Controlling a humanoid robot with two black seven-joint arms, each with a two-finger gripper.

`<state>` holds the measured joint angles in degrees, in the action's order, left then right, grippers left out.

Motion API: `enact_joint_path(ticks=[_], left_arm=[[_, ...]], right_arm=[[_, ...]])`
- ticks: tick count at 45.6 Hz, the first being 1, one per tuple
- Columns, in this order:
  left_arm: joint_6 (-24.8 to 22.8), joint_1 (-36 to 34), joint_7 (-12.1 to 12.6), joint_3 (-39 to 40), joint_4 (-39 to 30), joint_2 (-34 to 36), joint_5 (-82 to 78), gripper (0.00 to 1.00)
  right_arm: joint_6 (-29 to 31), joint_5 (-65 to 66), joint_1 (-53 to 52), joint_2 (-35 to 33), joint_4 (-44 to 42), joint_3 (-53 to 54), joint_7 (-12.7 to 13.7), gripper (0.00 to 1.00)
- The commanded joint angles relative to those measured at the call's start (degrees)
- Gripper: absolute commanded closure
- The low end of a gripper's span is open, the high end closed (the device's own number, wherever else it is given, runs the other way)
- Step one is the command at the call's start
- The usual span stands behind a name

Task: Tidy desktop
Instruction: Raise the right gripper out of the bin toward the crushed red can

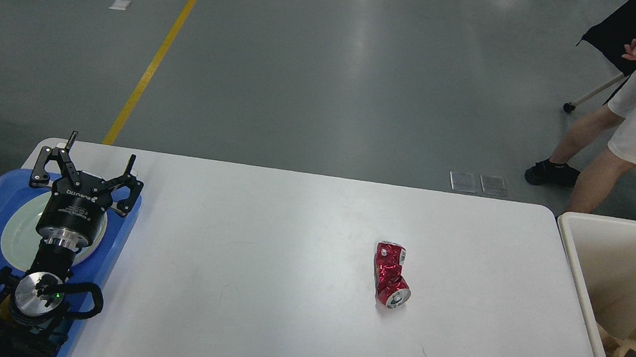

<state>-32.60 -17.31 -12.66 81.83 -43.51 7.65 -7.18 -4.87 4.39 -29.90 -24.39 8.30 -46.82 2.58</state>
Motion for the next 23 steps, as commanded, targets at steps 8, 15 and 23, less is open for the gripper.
enact_joint_path(ticks=[8, 15, 23], left_arm=[[0.0, 0.0, 0.0, 0.0, 0.0, 0.0, -0.03, 0.03], [0.0, 0.0, 0.0, 0.0, 0.0, 0.0, -0.03, 0.03], [0.0, 0.0, 0.0, 0.0, 0.0, 0.0, -0.03, 0.03]], right_arm=[[5.22, 4.12, -17.36, -13.3, 20.15, -1.87, 3.39, 0.0], [6.63, 14.85, -38.53, -18.41, 41.06, -9.77, 11.38, 0.0], [12.86, 15.47, -64.11, -14.47, 59.79, -26.03, 15.17, 0.0]])
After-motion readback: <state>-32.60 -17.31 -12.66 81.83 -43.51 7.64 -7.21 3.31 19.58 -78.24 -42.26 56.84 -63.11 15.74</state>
